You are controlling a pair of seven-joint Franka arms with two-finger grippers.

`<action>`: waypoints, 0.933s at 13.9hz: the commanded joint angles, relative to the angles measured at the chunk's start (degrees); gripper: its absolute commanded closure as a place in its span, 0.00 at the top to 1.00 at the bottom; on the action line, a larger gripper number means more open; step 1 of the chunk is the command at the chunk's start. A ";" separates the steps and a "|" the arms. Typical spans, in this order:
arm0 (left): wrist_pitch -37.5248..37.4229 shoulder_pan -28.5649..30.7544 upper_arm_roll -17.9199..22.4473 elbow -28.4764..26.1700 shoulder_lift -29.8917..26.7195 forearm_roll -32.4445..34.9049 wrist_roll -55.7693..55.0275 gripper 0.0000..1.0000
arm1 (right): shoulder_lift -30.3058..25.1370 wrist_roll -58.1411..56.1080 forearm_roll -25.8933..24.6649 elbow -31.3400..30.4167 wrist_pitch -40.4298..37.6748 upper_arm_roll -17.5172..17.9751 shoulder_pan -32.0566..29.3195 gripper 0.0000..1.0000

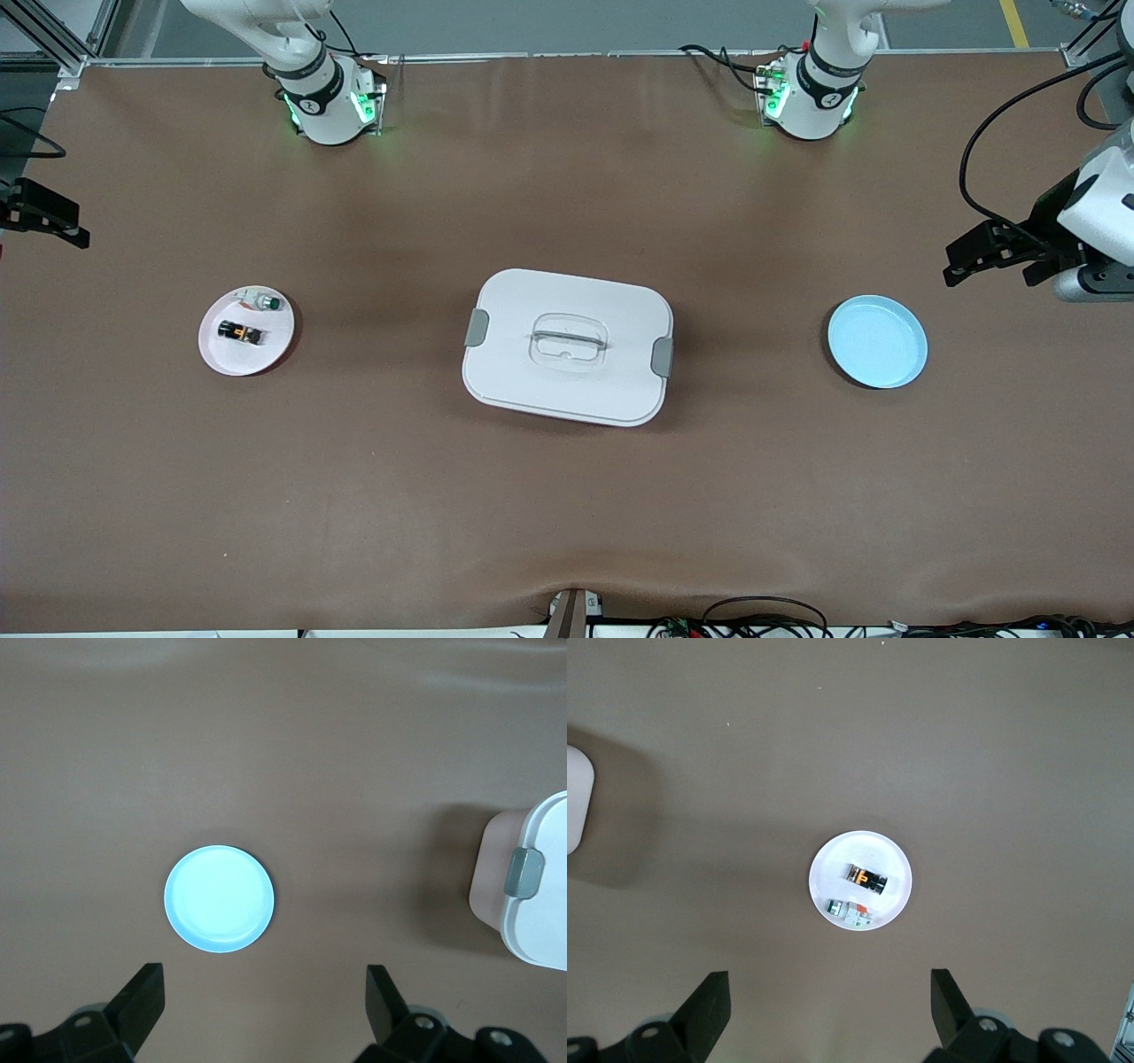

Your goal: Transfer orange switch to right arm and place

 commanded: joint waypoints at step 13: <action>-1.19 -0.02 -0.11 1.42 0.50 0.49 -0.52 1.00 | -0.23 9.95 5.55 2.07 -5.37 -0.47 -0.52 1.00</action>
